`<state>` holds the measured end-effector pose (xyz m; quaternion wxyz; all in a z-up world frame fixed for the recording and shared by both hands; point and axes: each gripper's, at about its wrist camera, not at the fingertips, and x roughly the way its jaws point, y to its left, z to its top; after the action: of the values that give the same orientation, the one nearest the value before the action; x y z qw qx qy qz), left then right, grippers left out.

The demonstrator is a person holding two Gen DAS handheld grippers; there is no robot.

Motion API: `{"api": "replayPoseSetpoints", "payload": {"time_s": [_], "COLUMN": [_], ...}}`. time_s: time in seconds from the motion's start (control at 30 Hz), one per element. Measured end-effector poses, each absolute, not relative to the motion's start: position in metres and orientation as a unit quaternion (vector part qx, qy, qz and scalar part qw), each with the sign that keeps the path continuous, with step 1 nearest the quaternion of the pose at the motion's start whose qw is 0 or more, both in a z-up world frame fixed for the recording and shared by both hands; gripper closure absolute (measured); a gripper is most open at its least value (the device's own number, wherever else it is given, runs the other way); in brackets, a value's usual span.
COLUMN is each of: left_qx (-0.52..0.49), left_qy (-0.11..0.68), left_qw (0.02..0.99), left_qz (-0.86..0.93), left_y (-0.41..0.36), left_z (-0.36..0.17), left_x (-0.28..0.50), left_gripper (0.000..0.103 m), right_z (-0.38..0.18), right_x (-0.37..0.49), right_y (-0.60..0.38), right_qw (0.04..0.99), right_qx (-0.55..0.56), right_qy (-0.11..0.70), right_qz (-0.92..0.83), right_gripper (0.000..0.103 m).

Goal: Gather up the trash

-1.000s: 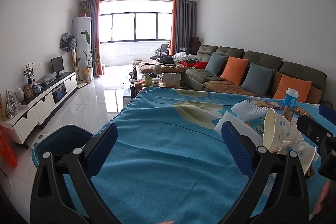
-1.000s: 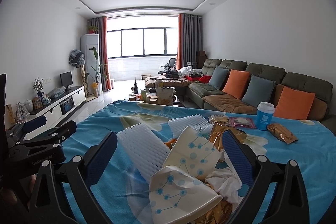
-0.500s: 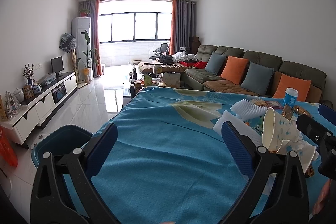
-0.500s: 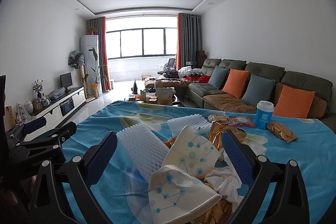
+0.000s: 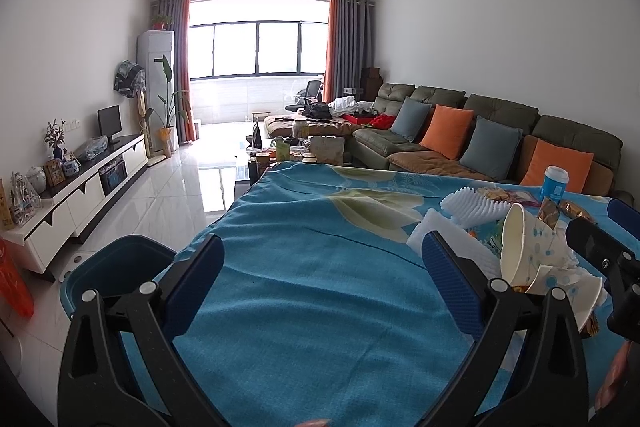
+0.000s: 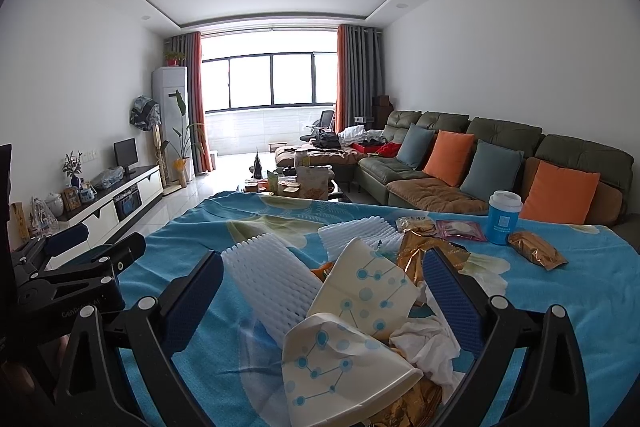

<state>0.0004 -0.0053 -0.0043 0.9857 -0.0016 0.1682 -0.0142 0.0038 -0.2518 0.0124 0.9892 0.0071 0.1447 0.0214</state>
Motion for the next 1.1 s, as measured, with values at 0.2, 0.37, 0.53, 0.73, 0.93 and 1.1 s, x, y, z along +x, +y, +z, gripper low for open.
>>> {"api": "replayPoseSetpoints", "payload": {"time_s": [0.2,0.37,0.53,0.73,0.93,1.1], "left_qx": [-0.002,-0.003,-0.003,-0.003,0.003,0.006], "left_qy": [0.169,0.171,0.173,0.179,0.186,0.188], "left_qw": [0.985,0.985,0.985,0.983,0.981,0.98], "left_qz": [-0.014,-0.015,-0.019,-0.039,-0.06,-0.069], "left_y": [-0.005,-0.005,-0.006,-0.009,-0.017,-0.022], "left_z": [-0.005,-0.005,-0.006,-0.008,-0.01,-0.012], "left_x": [0.001,0.001,0.001,0.002,0.003,0.003], "left_gripper": [0.006,0.006,0.006,0.006,0.006,0.006], "right_z": [0.012,0.011,0.01,0.011,0.008,0.009], "right_x": [0.004,0.003,0.001,-0.002,0.001,0.002], "right_y": [-0.252,-0.253,-0.254,-0.262,-0.276,-0.279], "right_qw": [0.989,0.989,0.989,0.989,0.987,0.986], "right_qx": [0.008,0.007,0.008,0.008,0.017,0.019], "right_qy": [0.145,0.145,0.144,0.145,0.161,0.164], "right_qz": [0.021,0.021,0.017,0.005,-0.011,-0.016], "right_gripper": [0.007,0.007,0.007,0.007,0.007,0.007]}}
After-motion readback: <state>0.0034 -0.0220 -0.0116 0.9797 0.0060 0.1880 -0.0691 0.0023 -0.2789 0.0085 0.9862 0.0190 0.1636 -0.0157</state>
